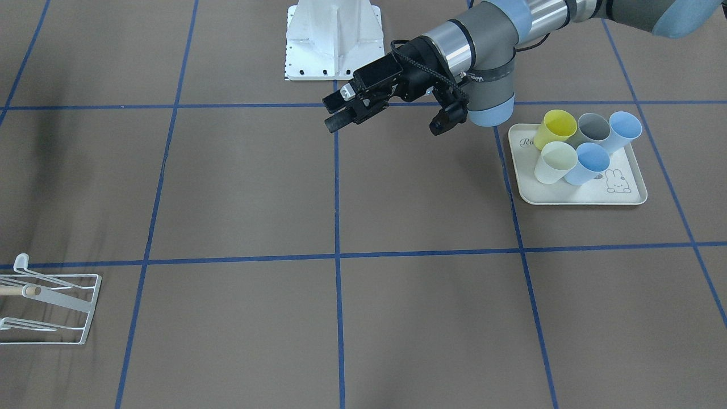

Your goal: Transfer IKEA cup to right arm and place on rack

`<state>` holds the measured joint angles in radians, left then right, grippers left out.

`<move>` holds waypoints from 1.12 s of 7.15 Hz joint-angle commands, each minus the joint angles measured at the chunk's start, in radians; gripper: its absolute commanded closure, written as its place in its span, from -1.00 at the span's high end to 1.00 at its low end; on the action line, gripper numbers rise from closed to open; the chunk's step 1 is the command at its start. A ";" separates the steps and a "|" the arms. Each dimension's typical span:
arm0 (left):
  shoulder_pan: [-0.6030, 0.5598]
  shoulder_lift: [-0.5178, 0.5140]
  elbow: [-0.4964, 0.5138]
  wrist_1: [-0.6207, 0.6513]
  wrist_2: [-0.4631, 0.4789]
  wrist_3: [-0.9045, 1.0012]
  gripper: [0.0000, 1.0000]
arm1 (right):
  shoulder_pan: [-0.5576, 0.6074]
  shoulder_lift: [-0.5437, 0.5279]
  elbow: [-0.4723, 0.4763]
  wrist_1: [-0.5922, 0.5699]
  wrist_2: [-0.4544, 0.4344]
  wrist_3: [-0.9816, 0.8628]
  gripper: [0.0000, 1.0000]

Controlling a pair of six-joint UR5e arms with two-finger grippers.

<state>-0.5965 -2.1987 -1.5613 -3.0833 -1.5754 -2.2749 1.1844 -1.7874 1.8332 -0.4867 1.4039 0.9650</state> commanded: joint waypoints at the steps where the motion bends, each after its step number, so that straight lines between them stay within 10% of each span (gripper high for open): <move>1: 0.001 0.001 0.004 -0.002 0.000 0.002 0.99 | -0.125 -0.020 0.001 0.000 -0.217 -0.008 -1.00; 8: 0.004 0.022 0.023 -0.012 0.000 0.002 0.99 | -0.278 -0.012 -0.089 0.000 -0.471 -0.006 -1.00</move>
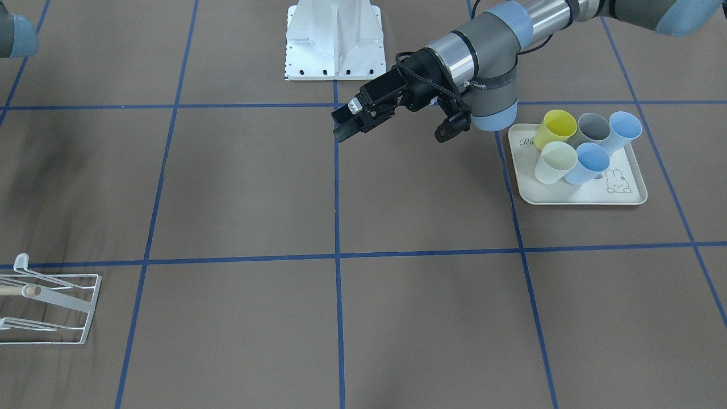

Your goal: Transfer IKEA cup to right arm and place on rack

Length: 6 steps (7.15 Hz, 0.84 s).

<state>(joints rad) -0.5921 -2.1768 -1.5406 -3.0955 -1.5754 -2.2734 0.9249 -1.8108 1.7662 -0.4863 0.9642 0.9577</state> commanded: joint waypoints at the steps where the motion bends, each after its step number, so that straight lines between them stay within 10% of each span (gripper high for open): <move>1: 0.000 0.006 0.010 -0.002 -0.002 0.000 0.99 | -0.029 0.031 -0.048 0.000 -0.060 0.001 -1.00; 6: 0.002 0.023 0.011 -0.003 -0.002 0.000 0.99 | -0.052 0.157 -0.166 0.000 -0.114 -0.002 -1.00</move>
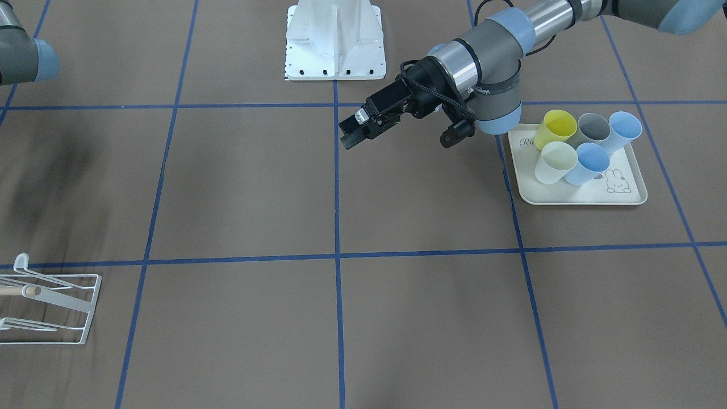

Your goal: Transfer IKEA cup to right arm and place on rack

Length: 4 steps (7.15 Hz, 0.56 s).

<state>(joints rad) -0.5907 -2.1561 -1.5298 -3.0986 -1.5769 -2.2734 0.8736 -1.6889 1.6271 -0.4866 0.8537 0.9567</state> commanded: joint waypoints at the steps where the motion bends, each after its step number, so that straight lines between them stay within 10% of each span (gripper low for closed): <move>1: 0.002 0.008 0.000 0.000 0.000 0.002 0.99 | -0.001 0.037 -0.036 0.000 -0.004 -0.001 -1.00; 4: 0.002 0.015 -0.001 0.000 0.000 0.014 0.99 | -0.016 0.037 -0.043 0.002 -0.002 0.001 -1.00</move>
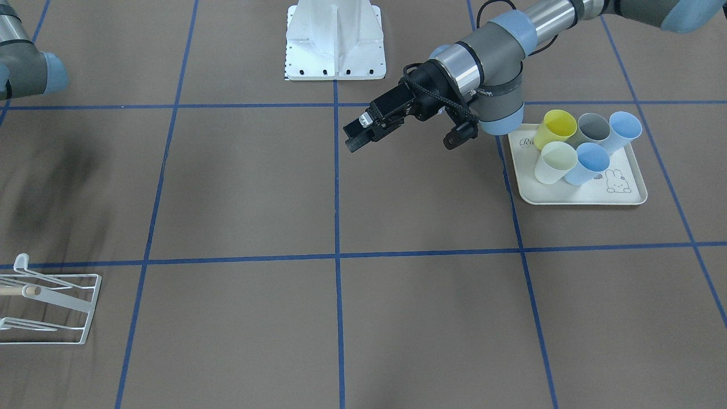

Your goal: Transfer IKEA cup to right arm and place on rack

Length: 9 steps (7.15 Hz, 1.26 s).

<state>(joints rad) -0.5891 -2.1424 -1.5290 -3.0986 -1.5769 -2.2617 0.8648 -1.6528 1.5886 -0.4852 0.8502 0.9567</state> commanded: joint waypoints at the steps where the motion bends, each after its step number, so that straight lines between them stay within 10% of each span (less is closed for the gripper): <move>1: 0.000 0.003 0.000 0.000 0.000 0.002 0.99 | -0.012 0.001 -0.015 0.004 0.001 0.001 -1.00; 6: 0.002 0.003 0.001 0.000 0.000 0.002 0.99 | -0.012 0.001 -0.024 0.007 0.006 -0.001 -0.87; 7: 0.002 0.003 0.001 0.000 0.000 0.002 0.99 | -0.010 0.001 -0.021 0.007 0.006 -0.001 0.30; 8: 0.002 0.009 0.001 0.000 0.000 0.002 0.99 | -0.010 0.001 -0.021 0.007 0.004 0.002 0.99; 9: 0.002 0.010 0.001 0.000 0.000 0.002 0.99 | -0.010 0.001 -0.019 0.007 0.004 0.002 1.00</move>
<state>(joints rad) -0.5875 -2.1352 -1.5278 -3.0986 -1.5769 -2.2596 0.8543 -1.6521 1.5677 -0.4787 0.8549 0.9577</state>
